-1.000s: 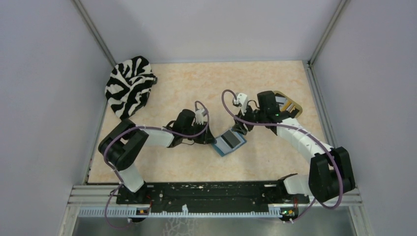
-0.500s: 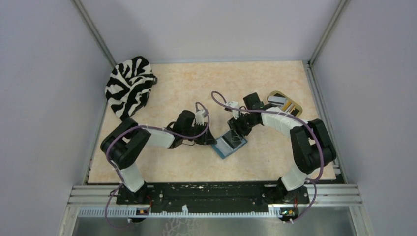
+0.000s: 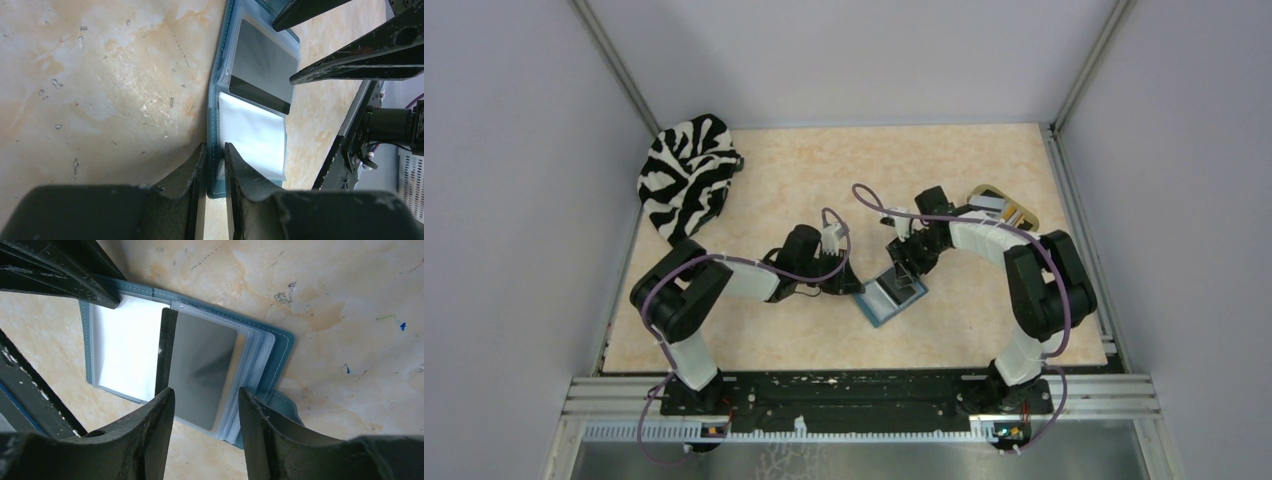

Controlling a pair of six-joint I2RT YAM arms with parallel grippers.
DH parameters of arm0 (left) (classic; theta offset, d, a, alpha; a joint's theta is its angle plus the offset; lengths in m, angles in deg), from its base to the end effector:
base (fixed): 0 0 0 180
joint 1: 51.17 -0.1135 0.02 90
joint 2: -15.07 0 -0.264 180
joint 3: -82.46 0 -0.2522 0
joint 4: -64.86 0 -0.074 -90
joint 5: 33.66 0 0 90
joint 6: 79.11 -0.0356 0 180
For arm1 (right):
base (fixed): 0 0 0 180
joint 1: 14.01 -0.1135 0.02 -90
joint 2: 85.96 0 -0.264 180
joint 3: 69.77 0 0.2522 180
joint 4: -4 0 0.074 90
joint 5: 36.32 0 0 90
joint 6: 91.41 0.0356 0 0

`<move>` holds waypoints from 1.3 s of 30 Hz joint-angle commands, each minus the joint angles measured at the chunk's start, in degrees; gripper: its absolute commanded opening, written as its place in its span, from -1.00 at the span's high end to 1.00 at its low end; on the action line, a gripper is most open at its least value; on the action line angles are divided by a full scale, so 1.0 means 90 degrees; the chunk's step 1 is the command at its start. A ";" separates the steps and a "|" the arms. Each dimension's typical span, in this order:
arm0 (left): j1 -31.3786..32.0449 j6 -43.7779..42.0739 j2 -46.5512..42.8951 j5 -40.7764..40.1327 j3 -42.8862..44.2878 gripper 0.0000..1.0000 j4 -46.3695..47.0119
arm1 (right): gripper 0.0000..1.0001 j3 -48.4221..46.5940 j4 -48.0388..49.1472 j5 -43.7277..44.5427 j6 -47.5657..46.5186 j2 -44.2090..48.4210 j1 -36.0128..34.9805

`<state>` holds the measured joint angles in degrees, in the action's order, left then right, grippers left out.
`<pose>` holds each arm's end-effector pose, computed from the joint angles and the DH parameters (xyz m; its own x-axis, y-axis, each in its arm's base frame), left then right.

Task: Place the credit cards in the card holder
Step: Open the card holder at the center of the board.

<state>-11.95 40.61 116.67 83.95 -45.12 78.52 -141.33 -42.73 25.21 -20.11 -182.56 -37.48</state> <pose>0.2405 -0.2176 0.1199 -0.8135 0.0969 -0.5734 0.5172 0.5712 -0.6373 0.2792 0.1397 0.1690 -0.6691 -0.5978 -0.4415 -0.7405 0.5862 0.3286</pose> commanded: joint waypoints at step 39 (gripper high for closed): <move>-0.0012 -0.0030 0.0178 0.0114 -0.0111 0.88 0.0192 | 0.02 -0.0311 -0.0155 -0.2614 0.0907 -0.0059 0.0234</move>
<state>-12.06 40.85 117.39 84.89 -45.43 79.59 -143.32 -45.59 8.38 -12.98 -186.58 -35.16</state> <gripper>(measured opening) 0.074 0.493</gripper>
